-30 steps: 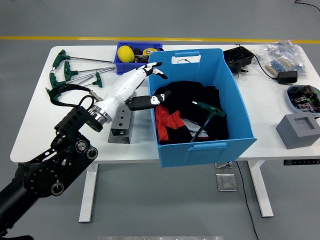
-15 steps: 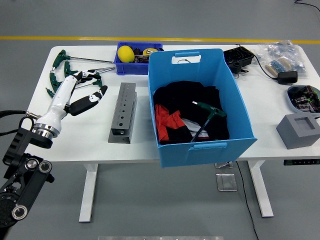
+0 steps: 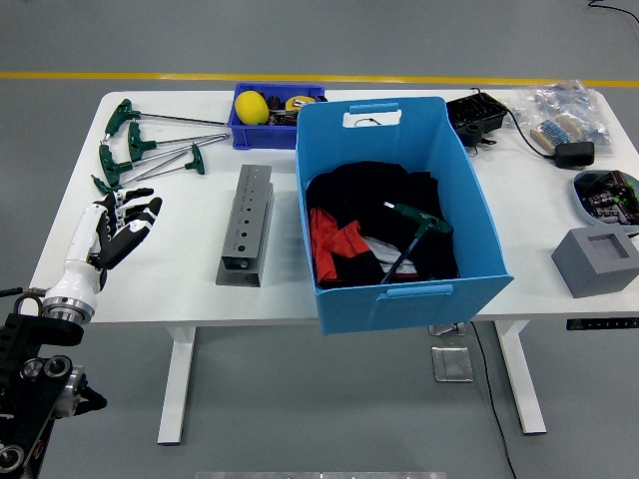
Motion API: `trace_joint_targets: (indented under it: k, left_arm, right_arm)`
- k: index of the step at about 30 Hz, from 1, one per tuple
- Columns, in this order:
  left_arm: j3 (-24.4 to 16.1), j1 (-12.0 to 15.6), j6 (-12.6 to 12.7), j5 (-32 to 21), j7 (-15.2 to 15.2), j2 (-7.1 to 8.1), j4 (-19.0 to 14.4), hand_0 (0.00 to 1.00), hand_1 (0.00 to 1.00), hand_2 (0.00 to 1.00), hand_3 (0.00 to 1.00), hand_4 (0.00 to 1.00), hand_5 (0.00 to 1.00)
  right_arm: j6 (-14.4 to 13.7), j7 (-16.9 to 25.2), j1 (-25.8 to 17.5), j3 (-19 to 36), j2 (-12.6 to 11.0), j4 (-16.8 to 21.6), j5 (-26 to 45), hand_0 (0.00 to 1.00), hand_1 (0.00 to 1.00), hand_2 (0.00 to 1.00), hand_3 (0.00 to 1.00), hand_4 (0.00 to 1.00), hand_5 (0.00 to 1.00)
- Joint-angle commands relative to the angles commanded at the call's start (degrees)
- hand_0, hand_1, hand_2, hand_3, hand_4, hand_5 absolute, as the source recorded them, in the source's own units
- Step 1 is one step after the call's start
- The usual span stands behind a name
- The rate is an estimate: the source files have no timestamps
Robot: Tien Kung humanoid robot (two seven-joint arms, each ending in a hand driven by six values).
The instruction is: Lift tool from toolbox,place it in box,lift tool from toolbox,place it in box
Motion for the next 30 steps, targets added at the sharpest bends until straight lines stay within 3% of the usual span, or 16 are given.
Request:
trace_joint_targets:
  k: [2,3,8,9,11,30]
  left_arm:
    - [0.3,-0.2,-0.6,-1.2,-0.3,-0.13,0.2,0.799,0.807,0.915,0.864,0.801,0.743]
    - [0.6,-0.3,-1.2,-2.0,-0.5,-0.23,0.4,0.965,0.954,0.998,0.983,0.839,0.814]
    - [1.1,-0.2,-4.2,-2.8,-0.9,-0.66,0.8,0.965,0.954,0.998,0.983,0.839,0.814]
    - [1.3,-0.2,-4.6,-3.1,-0.9,-0.62,1.0,0.998,0.998,0.998,0.998,0.876,0.883]
    - [1.6,-0.2,-5.4,-3.5,-0.6,-0.53,1.2,0.998,0.998,0.998,0.998,0.876,0.883]
    - [0.8,0.3,-3.6,-11.6,-2.4,-0.73,2.3,0.998,0.998,0.998,0.992,0.895,0.947]
  right_arm:
    - [-0.1,0.2,0.2,-0.4,-0.1,0.0,0.4,0.641,0.647,0.711,0.552,0.801,0.635]
    - [-0.2,0.4,0.3,-0.6,-0.1,0.0,0.6,0.633,0.641,0.709,0.55,0.799,0.637]
    - [-0.4,0.6,0.4,-0.7,-0.2,0.0,0.8,0.633,0.641,0.709,0.55,0.799,0.637]
    - [-0.5,0.7,0.4,-0.7,-0.2,0.0,0.9,0.629,0.64,0.708,0.551,0.797,0.635]
    - [-0.7,0.8,0.5,-0.8,-0.2,0.0,0.9,0.629,0.64,0.708,0.551,0.797,0.635]
    - [-1.3,1.0,0.7,-0.8,-0.1,0.0,0.8,0.626,0.638,0.705,0.545,0.787,0.628]
